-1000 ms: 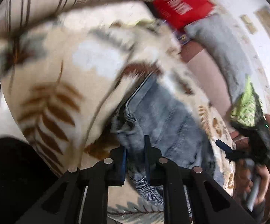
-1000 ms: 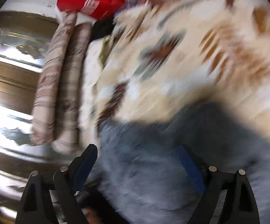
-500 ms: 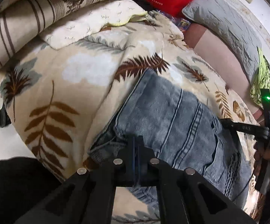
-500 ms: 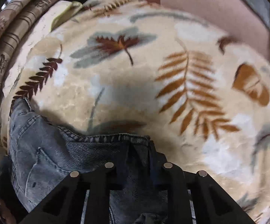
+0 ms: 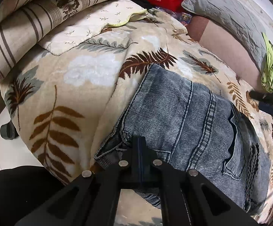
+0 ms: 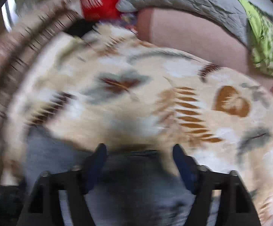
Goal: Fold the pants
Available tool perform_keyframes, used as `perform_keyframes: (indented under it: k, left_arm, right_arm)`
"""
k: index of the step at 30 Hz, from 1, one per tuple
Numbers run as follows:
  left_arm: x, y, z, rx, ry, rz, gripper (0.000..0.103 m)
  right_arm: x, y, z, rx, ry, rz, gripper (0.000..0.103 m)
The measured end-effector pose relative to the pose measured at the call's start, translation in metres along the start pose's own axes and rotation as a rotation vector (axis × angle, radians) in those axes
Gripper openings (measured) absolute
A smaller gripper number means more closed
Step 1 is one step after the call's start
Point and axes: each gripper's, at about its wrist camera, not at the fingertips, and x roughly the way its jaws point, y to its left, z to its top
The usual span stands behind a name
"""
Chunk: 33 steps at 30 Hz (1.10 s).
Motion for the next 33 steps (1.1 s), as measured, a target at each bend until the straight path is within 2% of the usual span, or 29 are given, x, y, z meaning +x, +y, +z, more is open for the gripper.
perform_keyframes:
  k: [1, 3, 4, 6, 8, 11, 14, 19, 23, 30, 33]
  left_arm:
    - [0.0, 0.0, 0.0, -0.001, 0.0, 0.0, 0.002]
    - [0.001, 0.001, 0.0, -0.001, 0.001, -0.002, 0.002]
    - [0.0, 0.001, -0.001, 0.0, 0.0, 0.0, 0.002]
    - [0.001, -0.001, 0.0, 0.012, -0.001, 0.005, 0.002]
    - [0.0, -0.001, 0.0, 0.014, -0.003, 0.005, 0.002]
    - [0.0, -0.002, 0.0, 0.017, -0.004, 0.007, 0.002]
    - [-0.001, -0.002, 0.0, 0.012, -0.002, 0.003, 0.002]
    - [-0.001, -0.001, 0.0, 0.005, -0.001, 0.0, 0.002]
    - [-0.002, -0.001, 0.001, 0.004, 0.001, 0.003, 0.002]
    - [-0.003, 0.0, 0.002, -0.008, 0.001, -0.006, 0.002]
    - [-0.01, 0.006, 0.004, -0.054, 0.001, -0.065, 0.01]
  right_arm:
    - [-0.002, 0.008, -0.005, 0.019, 0.02, 0.109, 0.077]
    - [0.013, 0.022, -0.012, 0.06, 0.113, 0.34, 0.076]
    - [0.022, 0.03, -0.017, 0.05, 0.145, 0.357, 0.076]
    - [0.068, 0.048, -0.034, -0.066, 0.288, 0.172, 0.075]
    - [0.065, 0.055, -0.038, -0.09, 0.244, 0.133, 0.075]
    - [0.045, 0.059, -0.033, -0.092, 0.212, 0.131, 0.074]
    - [0.023, 0.049, -0.033, -0.033, 0.174, 0.108, 0.075]
    - [0.009, 0.049, -0.046, 0.016, 0.181, 0.227, 0.075]
    - [0.05, 0.066, -0.07, -0.097, 0.275, 0.113, 0.08]
    - [0.008, 0.073, -0.073, -0.129, 0.191, 0.073, 0.08]
    - [-0.009, 0.08, -0.093, -0.156, 0.161, 0.082, 0.082]
